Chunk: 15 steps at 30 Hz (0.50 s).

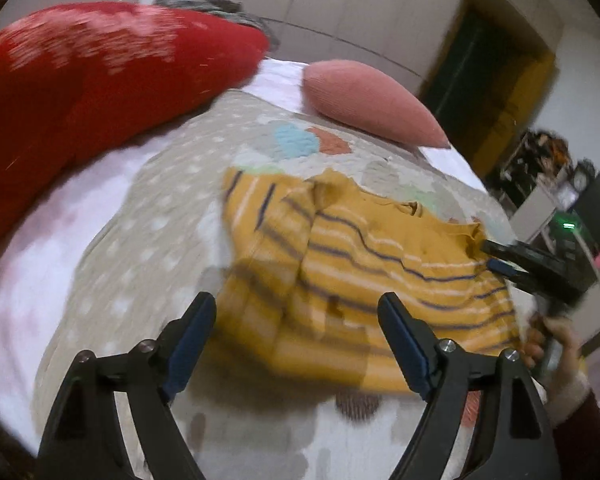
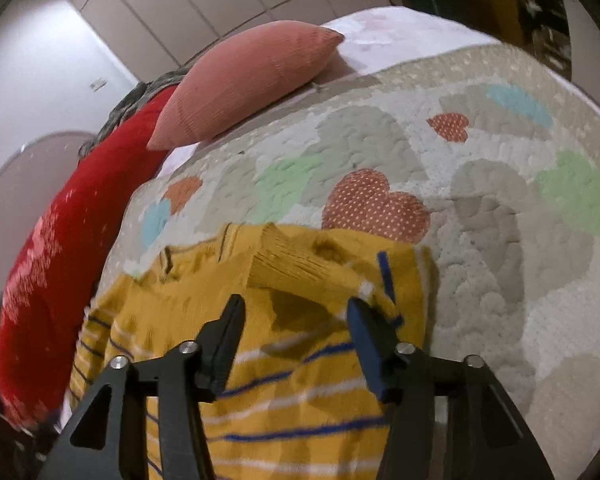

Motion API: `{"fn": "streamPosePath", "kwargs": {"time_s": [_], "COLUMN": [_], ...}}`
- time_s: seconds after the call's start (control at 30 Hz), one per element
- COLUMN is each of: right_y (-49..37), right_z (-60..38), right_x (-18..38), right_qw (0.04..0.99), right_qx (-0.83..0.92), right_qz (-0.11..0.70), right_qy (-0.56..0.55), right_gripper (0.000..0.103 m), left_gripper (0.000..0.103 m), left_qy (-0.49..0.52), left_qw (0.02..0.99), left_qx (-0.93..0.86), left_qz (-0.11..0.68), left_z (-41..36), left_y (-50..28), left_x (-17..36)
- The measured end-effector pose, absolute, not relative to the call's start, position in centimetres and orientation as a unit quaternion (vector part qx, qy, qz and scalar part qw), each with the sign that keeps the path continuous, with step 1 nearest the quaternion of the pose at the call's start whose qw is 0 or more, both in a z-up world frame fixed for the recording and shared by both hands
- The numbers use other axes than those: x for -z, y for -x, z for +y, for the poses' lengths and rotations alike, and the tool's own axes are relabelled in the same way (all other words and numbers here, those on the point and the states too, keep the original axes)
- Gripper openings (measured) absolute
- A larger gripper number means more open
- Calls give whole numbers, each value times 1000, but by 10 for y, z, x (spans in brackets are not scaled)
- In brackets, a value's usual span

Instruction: Fold small clothes

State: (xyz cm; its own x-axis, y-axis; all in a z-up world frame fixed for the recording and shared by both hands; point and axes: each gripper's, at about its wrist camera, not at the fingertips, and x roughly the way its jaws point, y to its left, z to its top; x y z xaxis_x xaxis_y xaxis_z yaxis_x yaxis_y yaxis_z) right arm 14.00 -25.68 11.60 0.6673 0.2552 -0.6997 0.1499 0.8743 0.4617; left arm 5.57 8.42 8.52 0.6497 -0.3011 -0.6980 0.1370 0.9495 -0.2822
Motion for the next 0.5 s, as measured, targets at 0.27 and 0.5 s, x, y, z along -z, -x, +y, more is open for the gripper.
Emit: {"fn": "streamPosePath", "kwargs": {"time_s": [0.27, 0.5], "right_y": [-99, -94], "right_z": [-231, -216], "right_x": [-152, -161], "right_qw": [902, 907], "right_qx": [-63, -56], "right_qz": [387, 391], "right_qy": [-179, -146], "right_gripper": [74, 75], "left_gripper": [82, 82], "left_qy": [176, 282], "left_qw": [870, 851], "left_qx": [-13, -23], "left_qz": [460, 443], "left_z": [149, 215], "left_y": [-137, -96], "left_x": [-34, -40]}}
